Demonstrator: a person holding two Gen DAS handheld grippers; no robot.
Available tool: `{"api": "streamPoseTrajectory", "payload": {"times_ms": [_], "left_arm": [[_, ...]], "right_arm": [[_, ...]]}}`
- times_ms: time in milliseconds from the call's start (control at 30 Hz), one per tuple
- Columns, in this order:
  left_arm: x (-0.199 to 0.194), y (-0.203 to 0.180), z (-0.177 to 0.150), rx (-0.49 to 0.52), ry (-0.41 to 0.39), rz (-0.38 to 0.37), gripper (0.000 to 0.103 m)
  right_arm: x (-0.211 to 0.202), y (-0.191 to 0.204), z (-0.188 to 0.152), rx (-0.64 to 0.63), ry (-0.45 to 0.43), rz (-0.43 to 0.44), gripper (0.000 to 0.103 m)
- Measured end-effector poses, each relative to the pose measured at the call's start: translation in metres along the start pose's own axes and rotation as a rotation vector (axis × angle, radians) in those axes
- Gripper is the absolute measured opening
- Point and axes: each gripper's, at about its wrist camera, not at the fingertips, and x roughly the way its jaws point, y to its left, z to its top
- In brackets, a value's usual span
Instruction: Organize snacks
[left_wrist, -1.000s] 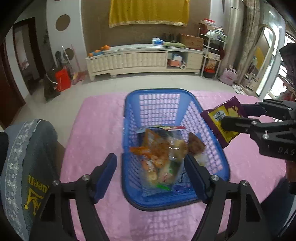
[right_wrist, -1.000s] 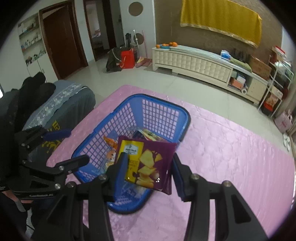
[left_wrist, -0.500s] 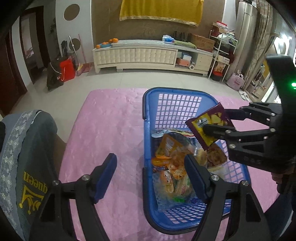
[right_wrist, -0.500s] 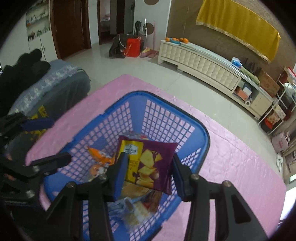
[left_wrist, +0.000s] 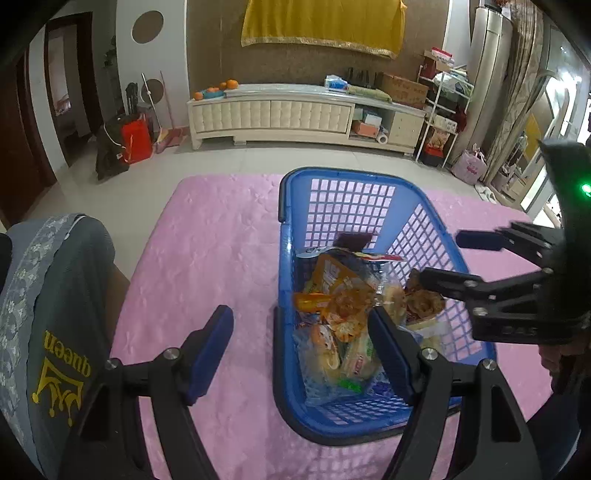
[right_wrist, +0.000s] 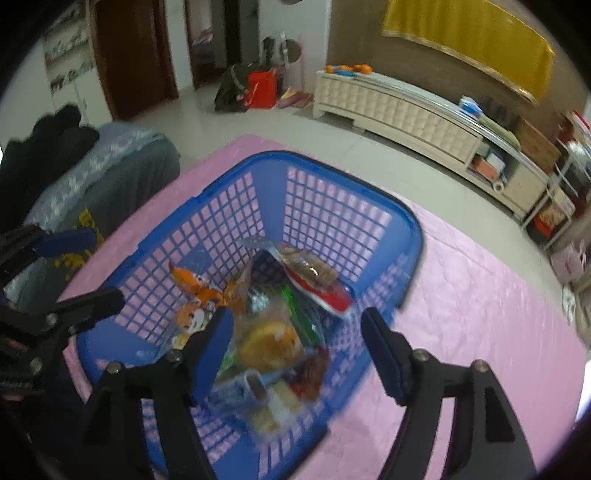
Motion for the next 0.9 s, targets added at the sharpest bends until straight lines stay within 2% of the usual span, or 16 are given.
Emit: {"api": "streamPoseTrajectory", "payload": {"times_ms": [267, 467, 533, 700, 867, 900], "left_arm": [[-0.049, -0.034, -0.019, -0.01, -0.111, -0.009, 0.074], [-0.09, -0.081, -0.039, 0.105, -0.231, 0.009, 0.074], [-0.1, -0.091, -0.046, 0.102, -0.26, -0.004, 0.074], [-0.123, -0.115, -0.062, 0.083, -0.328, -0.008, 0.074], [-0.14, -0.136, -0.081, 0.094, -0.39, -0.029, 0.077], [-0.142, -0.14, -0.085, 0.096, -0.393, -0.032, 0.083]], "right_arm": [[-0.064, -0.019, -0.041, 0.156, -0.103, -0.03, 0.078], [-0.113, -0.023, -0.077, 0.231, -0.198, -0.062, 0.08], [-0.129, -0.023, -0.089, 0.254, -0.236, -0.079, 0.085], [-0.164, -0.022, -0.124, 0.303, -0.304, -0.129, 0.088], [-0.188, -0.011, -0.149, 0.284, -0.354, -0.18, 0.09], [-0.191, -0.011, -0.154, 0.288, -0.363, -0.185, 0.093]]}}
